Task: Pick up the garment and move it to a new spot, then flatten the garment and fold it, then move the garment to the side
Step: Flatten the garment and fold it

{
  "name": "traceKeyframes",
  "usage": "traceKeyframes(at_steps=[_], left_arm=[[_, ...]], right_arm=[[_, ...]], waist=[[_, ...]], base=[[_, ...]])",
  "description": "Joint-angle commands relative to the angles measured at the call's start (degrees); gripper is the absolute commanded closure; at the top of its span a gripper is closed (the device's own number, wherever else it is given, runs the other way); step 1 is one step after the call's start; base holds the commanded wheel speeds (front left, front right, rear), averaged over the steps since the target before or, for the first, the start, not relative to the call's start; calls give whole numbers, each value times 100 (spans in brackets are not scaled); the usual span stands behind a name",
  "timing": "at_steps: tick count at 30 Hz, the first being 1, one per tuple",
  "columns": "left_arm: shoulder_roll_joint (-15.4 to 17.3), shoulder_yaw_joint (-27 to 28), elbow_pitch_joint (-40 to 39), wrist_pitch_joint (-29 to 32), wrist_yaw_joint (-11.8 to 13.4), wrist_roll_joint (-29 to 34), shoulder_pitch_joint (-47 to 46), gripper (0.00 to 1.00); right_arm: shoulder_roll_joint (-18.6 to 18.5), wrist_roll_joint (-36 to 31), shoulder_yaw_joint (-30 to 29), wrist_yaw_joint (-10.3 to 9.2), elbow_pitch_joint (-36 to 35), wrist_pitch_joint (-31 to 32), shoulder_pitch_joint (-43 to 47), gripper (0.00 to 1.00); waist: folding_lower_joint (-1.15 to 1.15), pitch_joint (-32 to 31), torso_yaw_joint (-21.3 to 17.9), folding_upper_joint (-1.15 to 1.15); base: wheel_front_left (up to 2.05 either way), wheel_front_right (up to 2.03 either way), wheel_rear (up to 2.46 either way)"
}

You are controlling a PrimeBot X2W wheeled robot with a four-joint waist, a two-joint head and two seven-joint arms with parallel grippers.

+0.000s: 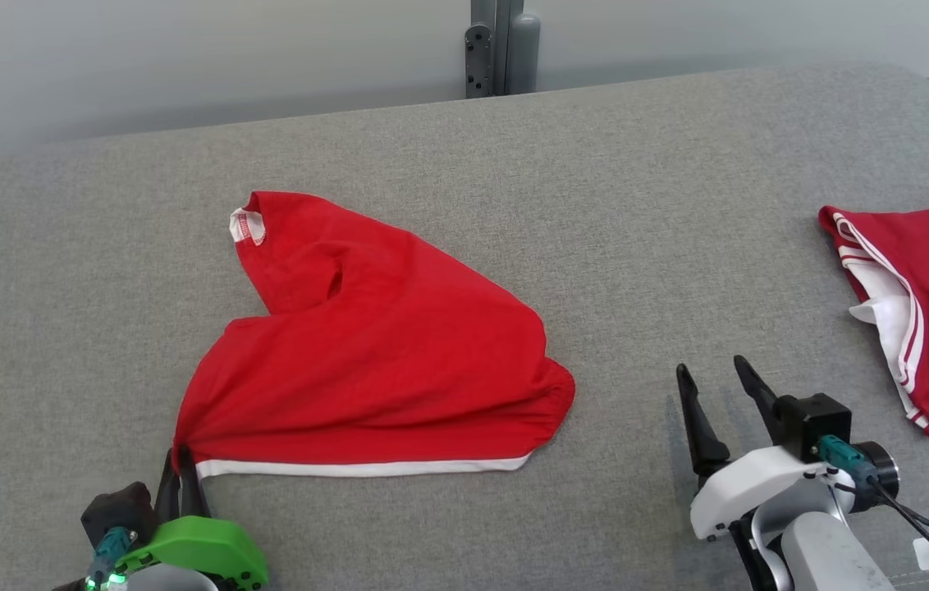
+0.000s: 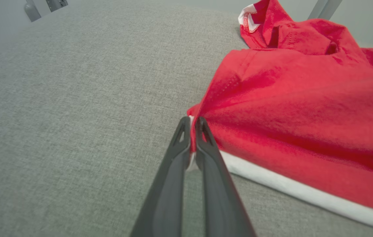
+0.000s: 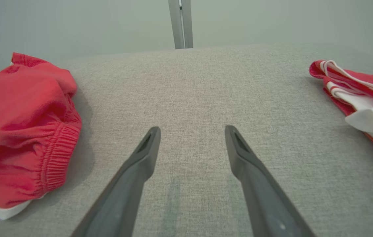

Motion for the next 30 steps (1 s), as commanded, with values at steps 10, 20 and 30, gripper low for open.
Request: traceKeyframes(at_steps=[10, 20, 30], left_arm=[[30, 453, 82, 4, -89, 185, -269, 43], [30, 93, -188, 5, -14, 40, -44, 0], [29, -112, -354, 5, -90, 97, -126, 0]], right_arm=[[-12, 409, 1293, -9, 143, -16, -113, 0], [-452, 1548, 2657, -9, -1, -16, -127, 0], [-719, 2292, 3161, -6, 72, -16, -464, 0]], waist=[[0, 95, 121, 0], [0, 103, 251, 0], [0, 215, 471, 0]], base=[[0, 0, 0], [0, 0, 0], [0, 0, 0]])
